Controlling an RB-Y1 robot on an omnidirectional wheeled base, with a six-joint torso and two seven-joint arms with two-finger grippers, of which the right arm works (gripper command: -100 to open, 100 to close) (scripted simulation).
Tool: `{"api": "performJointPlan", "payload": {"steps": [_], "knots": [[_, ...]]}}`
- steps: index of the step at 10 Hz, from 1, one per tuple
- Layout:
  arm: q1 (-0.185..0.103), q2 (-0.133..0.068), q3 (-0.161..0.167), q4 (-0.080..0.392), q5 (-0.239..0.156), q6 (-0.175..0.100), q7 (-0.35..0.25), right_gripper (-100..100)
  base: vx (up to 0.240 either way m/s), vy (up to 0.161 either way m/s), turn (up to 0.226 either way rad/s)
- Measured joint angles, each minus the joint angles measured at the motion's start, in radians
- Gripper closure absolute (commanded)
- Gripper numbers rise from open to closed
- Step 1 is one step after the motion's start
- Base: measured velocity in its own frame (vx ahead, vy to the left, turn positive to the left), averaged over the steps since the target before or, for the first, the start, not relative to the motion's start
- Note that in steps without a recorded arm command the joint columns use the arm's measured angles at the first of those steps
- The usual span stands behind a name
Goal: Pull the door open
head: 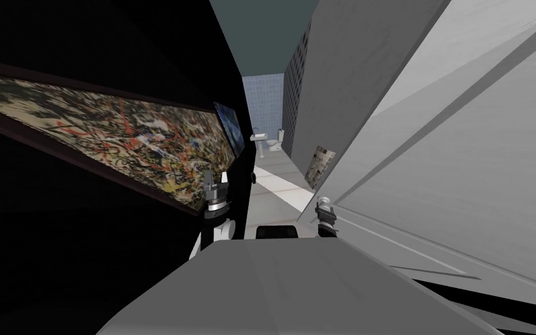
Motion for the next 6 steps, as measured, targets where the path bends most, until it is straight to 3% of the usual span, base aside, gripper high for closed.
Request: {"api": "performJointPlan", "payload": {"steps": [3, 6], "knots": [[0.009, -0.026, -0.032, -0.063, -0.023, 0.074, -0.016, 100, 0.083, 0.047, -0.046], [0.004, -0.025, -0.033, -0.069, -0.022, 0.078, -0.014, 100, -0.14, -0.016, 0.057]]}}
